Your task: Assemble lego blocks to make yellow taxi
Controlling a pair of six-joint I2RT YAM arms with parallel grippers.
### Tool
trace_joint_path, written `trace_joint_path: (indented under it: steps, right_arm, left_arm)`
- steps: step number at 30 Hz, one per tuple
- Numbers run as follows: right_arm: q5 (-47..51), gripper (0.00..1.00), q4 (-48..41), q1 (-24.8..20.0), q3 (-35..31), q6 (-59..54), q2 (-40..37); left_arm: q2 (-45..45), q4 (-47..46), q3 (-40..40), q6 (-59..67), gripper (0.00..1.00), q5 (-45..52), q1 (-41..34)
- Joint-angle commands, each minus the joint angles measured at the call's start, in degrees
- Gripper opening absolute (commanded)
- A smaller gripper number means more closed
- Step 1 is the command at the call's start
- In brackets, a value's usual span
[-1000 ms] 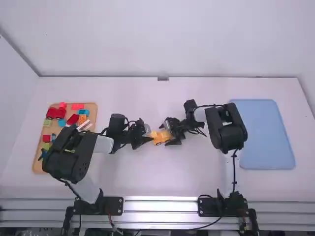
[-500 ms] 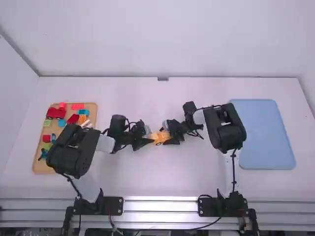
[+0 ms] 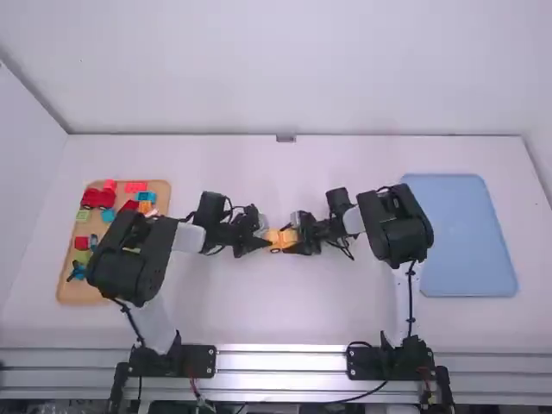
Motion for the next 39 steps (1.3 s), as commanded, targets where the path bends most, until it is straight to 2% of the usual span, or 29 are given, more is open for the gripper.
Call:
trace_joint_path:
  steps: [1, 6, 14, 25, 27, 32, 36, 38, 39]
  right_arm:
    - [3.28, 0.52, 1.09, 0.55, -2.03, 7.74, 0.96]
    - [8.09, 0.52, 2.82, 1.68, -2.19, 11.85, 0.61]
    - [13.60, 0.52, 3.69, 3.48, -2.23, 13.92, -0.48]
    - [14.23, 0.58, 3.45, 2.73, -2.38, 14.51, -0.76]
    - [13.75, 0.67, 3.37, 2.73, -2.38, 14.14, -0.76]
    - [12.02, 0.73, 1.92, 2.71, -2.36, 10.78, -0.76]
    - [12.07, 0.72, 1.73, 2.73, -2.27, 10.64, -0.76]
    - [12.04, 0.67, 1.73, 2.71, -2.27, 10.62, -0.76]
    - [12.09, 0.64, 1.73, 2.71, -2.27, 10.62, -0.76]
  left_arm:
    - [1.73, -4.07, 3.52, 9.27, 0.02, 2.19, -0.26]
    - [1.90, -8.00, 6.16, 13.03, 0.02, 2.27, -0.26]
    - [1.90, -6.67, 4.37, 13.11, 0.02, -1.03, -0.26]
    - [3.17, -6.19, 3.89, 12.81, 0.02, 1.18, -0.26]
    - [4.50, -5.84, 3.91, 12.79, 0.02, 1.18, -0.22]
    - [5.33, -5.49, 3.89, 12.83, 0.02, 2.71, -0.09]
    - [5.33, -4.74, 3.96, 12.83, 0.05, 2.91, -0.09]
    - [5.33, -4.79, 4.00, 12.70, 0.11, 2.08, 0.04]
    - [5.33, -4.72, 4.00, 11.91, 0.19, 2.05, 0.09]
